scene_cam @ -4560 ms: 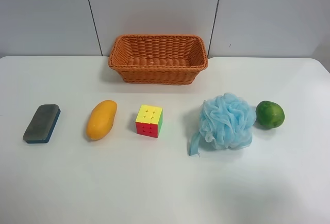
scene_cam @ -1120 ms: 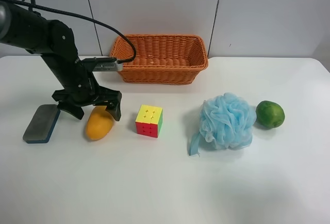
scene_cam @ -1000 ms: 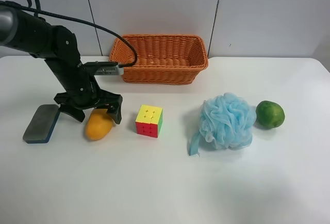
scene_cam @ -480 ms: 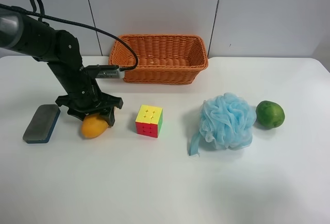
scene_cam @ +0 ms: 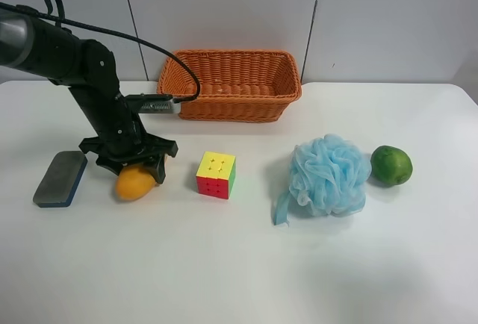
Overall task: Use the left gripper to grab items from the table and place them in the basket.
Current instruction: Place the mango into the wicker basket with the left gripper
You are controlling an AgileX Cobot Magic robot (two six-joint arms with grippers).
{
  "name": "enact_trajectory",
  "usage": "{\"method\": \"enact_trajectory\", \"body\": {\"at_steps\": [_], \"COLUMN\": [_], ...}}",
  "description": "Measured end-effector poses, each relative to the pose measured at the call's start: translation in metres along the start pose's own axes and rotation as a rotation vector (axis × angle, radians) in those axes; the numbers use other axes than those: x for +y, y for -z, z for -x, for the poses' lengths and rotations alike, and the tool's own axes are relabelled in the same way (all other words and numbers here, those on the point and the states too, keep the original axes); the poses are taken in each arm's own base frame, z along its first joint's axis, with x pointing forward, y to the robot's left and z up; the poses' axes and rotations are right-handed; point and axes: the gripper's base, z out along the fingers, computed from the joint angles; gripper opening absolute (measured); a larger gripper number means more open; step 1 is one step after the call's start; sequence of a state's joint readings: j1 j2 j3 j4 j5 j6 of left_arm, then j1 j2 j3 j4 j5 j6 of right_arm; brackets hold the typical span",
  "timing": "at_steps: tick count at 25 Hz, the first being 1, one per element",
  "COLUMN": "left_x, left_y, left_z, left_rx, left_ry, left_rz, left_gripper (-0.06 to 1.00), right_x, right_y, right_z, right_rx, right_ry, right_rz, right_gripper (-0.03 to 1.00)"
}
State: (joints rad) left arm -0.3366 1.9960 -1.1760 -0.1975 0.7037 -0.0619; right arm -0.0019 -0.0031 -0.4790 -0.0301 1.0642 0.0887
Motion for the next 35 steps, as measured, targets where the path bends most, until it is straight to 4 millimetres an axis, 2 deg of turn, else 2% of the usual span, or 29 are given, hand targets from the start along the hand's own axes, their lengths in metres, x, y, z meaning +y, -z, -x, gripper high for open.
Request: {"method": "enact_trajectory", "body": {"at_steps": [9,22,26,30,35], "left_x": [-0.017,-0.039,-0.045,-0.053,-0.062], "left_y": [0.060,0.140,0.152,0.150,0.136], "left_z": [0.029,0.072,0.093,0.116,0.143], "left_rx": [0.016,-0.115,-0.192,-0.252,-0.352], "left_ry": [-0.041,-0.099,-0.114,-0.134,-0.174], "left_rz": [-0.032,-0.074,-0.089,-0.130,-0.205], "left_gripper": [0.60,0.60,0.60,0.60,0.60], "right_x": [0.000,0.000,0.000,0.000,0.000], "right_y": [0.000,0.000,0.000,0.000,0.000], "right_z": [0.000,0.000,0.000,0.000,0.000], "right_rx": [0.000,0.000,0.000,0.000,0.000], "right_ry": [0.000,0.000,0.000,0.000,0.000], "right_rz": [0.000,0.000,0.000,0.000,0.000], "right_gripper": [0.99,0.99,0.99,0.99,0.99]}}
